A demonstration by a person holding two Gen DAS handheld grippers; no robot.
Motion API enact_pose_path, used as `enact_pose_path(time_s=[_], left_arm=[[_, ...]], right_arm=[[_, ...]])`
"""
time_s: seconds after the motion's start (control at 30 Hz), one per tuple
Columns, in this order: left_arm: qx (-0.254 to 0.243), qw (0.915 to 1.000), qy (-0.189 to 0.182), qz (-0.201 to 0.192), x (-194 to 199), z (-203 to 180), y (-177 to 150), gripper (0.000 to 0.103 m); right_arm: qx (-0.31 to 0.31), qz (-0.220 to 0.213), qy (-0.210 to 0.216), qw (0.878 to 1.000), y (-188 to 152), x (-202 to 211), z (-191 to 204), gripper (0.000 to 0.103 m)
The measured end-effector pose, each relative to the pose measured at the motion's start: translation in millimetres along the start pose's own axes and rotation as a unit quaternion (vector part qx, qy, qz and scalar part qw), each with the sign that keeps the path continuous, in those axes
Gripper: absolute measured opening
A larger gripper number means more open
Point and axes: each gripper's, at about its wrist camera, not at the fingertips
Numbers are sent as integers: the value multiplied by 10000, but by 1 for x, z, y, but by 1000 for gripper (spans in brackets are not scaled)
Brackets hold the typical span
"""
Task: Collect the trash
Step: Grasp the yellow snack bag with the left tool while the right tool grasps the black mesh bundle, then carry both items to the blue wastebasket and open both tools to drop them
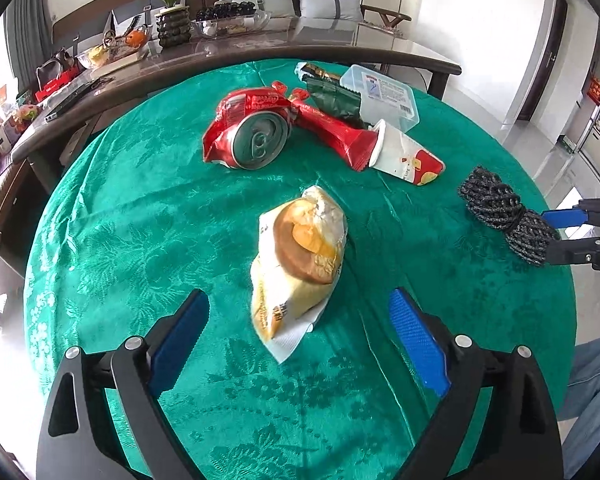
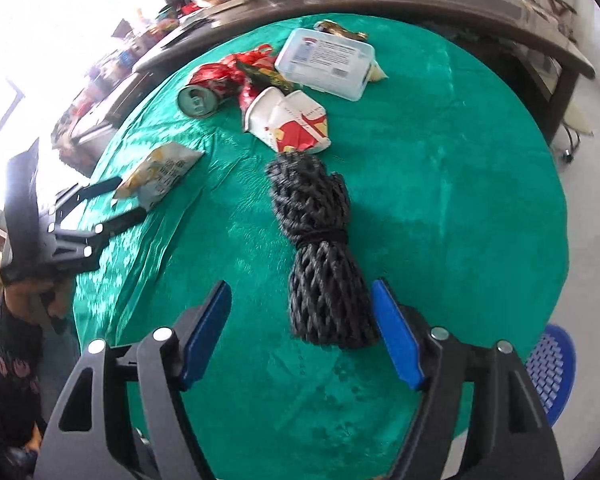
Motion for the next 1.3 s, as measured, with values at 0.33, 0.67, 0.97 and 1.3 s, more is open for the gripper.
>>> enact_pose_path(time_s=[0.33, 0.67, 0.97, 1.3], left_arm=[[-156, 9998, -67, -114, -10, -3, 23, 91], [-114, 9999, -24, 127, -22, 0, 19, 35], [159, 9979, -587, -222, -1, -6, 16, 25], [-197, 9898, -1375, -300, -3, -106, 26, 24]], right_arm=[[807, 35, -558, 9952, 26, -21, 23, 73], [559, 212, -656, 9961, 29, -33, 20, 30], [-117, -217, -152, 9996, 0, 6, -13, 30], [-1096, -527, -193, 9924, -43, 46, -91, 30]])
Point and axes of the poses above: each gripper's, at about its wrist camera, not at the fingertips, and x roughly against the way its jaws point, z to its left, y to its top, and after that the axes turned 11 degrees about -y, right-handed
